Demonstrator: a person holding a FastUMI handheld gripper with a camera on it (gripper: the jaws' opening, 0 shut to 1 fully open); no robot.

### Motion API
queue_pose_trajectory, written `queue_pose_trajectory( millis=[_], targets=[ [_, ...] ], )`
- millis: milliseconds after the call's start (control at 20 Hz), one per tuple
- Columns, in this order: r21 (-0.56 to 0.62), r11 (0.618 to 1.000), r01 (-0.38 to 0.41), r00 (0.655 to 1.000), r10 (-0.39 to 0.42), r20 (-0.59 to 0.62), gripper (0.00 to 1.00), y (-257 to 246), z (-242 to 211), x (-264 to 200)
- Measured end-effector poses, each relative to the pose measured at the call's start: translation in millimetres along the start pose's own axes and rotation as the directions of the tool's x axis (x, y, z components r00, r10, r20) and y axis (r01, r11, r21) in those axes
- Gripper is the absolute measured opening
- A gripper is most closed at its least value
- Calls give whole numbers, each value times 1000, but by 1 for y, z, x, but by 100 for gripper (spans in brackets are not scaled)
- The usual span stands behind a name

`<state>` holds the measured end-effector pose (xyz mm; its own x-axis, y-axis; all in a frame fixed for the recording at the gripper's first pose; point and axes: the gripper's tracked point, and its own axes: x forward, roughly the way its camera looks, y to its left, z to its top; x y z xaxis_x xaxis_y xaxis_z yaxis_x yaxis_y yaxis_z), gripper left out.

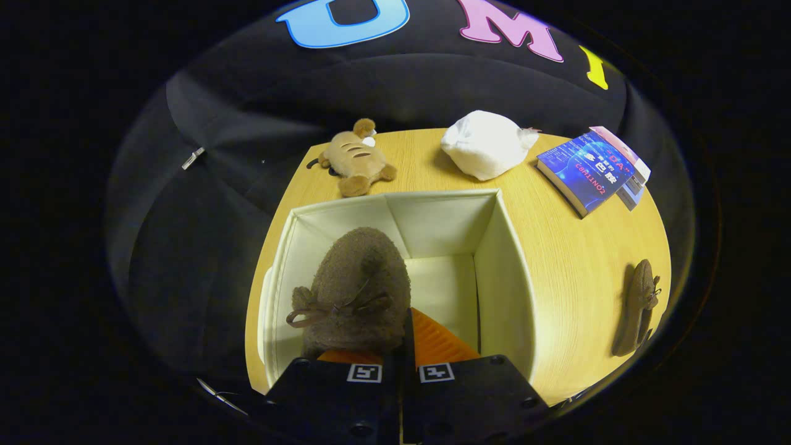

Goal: Open the storage box then place both shoes into the box .Put the left shoe in first, then the right shoe, with the right side of both shoes facing outward in a uniform manner.

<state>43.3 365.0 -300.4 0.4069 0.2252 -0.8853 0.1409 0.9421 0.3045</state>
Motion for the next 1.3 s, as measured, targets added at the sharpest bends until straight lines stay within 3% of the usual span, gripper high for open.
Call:
queue_pose_trajectory(
  millis=[150, 300, 450, 550, 750, 1000, 1300],
  targets=[
    [3, 998, -56, 998, 57, -25, 10, 15, -10, 1],
    [-2, 991, -132, 990, 132, -55, 24, 29, -17, -3],
    [-8, 977, -214, 974, 213, -76, 57, 45, -20, -14],
    [-35, 976, -217, 976, 216, -24, 77, 41, -9, -22],
    [-92, 965, -247, 966, 252, 49, 98, 36, 6, -49],
    [-221, 943, -250, 937, 293, 190, 99, 10, 34, -99],
    [-321, 907, -271, 853, 381, 356, 98, -46, 70, -177]
  ],
)
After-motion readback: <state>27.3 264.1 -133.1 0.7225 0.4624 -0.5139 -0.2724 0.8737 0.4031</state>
